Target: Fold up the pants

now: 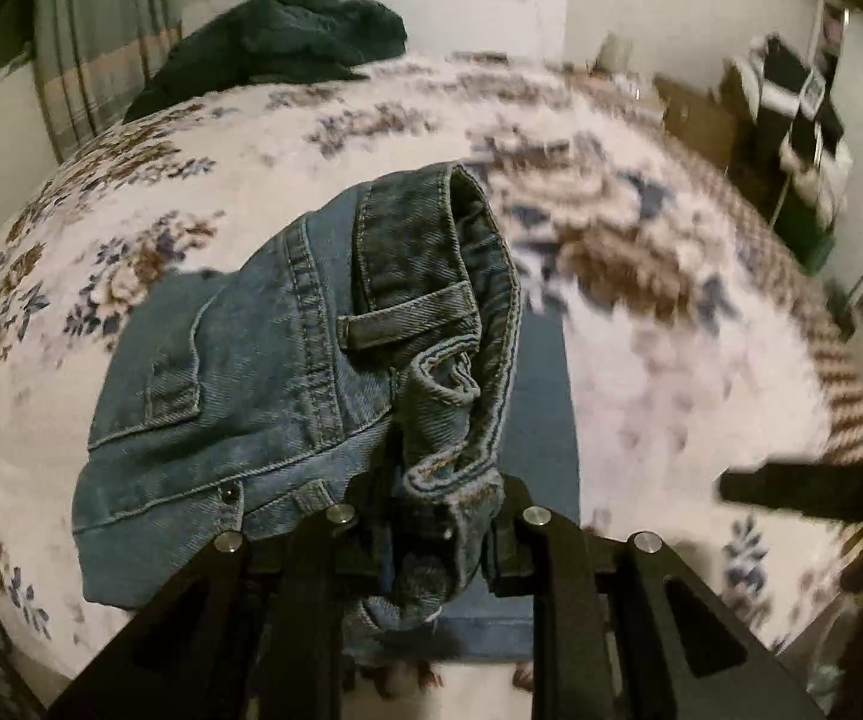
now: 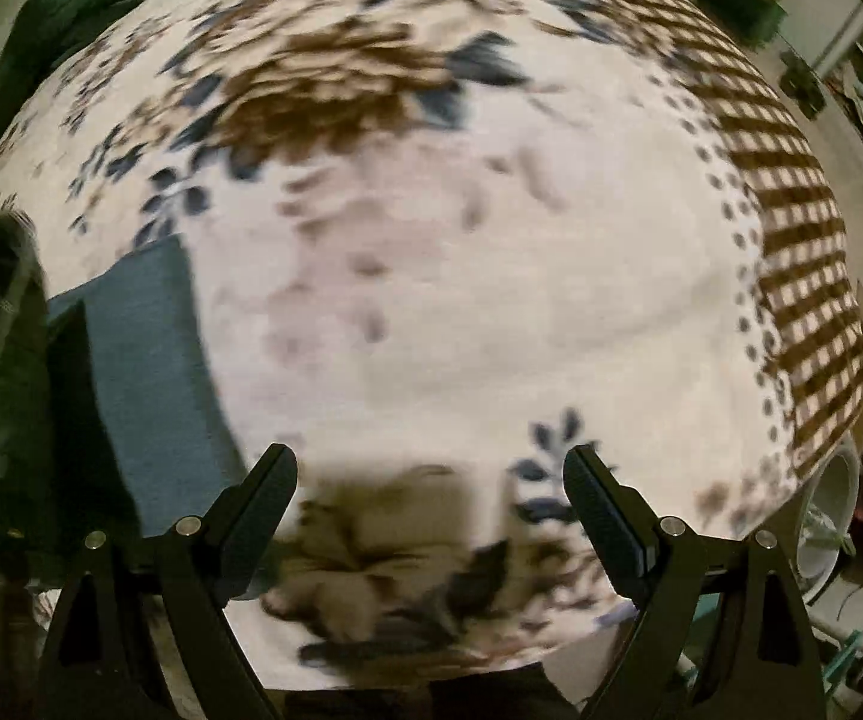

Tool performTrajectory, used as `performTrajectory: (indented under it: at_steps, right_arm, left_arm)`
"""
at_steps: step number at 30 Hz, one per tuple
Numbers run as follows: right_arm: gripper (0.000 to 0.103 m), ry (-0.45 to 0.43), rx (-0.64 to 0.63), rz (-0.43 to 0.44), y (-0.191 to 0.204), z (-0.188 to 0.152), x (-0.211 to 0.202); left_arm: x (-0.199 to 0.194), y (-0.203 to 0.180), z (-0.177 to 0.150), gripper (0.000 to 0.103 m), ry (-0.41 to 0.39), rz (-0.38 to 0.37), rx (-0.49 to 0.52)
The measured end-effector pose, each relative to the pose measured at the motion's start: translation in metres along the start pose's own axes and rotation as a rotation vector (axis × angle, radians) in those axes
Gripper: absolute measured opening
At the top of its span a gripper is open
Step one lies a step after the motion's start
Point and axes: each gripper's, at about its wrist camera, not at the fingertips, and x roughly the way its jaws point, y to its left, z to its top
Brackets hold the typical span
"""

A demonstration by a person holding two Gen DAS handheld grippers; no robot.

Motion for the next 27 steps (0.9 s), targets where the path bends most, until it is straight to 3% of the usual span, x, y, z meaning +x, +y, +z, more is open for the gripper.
performTrajectory:
  at_steps: [3,6,7,8,11,18,24,27]
  right_arm:
    - [0.092,0.013,0.023,0.052,-0.013,0.006,-0.001]
    - [0.092,0.012,0.006,0.131,-0.012,0.015,-0.007]
    - [0.093,0.010,-0.004,0.160,-0.009,0.017,-0.010]
    - [0.094,0.010,-0.016,0.183,-0.005,0.019,-0.012]
    - [0.095,0.008,-0.068,0.276,0.013,0.027,-0.019]
    - [0.095,0.070,-0.202,0.474,0.095,0.031,-0.010]
    - [0.095,0.140,-0.174,0.524,0.149,0.043,0.039]
    - [0.095,0.144,-0.146,0.488,0.162,0.044,0.057]
  left_arm:
    - [-0.003,-0.005,-0.001,0.032,0.043,-0.011,-0.015]
    - [-0.020,-0.002,0.001,0.056,0.059,-0.069,-0.080]
    - [-0.027,-0.001,0.002,0.073,0.065,-0.081,-0.101]
    - [-0.033,0.000,0.003,0.081,0.068,-0.087,-0.119]
    - [-0.050,0.010,0.009,0.083,0.085,-0.092,-0.180]
    - [-0.032,0.081,0.008,0.083,0.209,0.096,-0.294]
    - [-0.006,0.141,0.006,0.083,0.254,0.230,-0.335]
    - [0.000,0.158,0.008,0.083,0.263,0.272,-0.327]
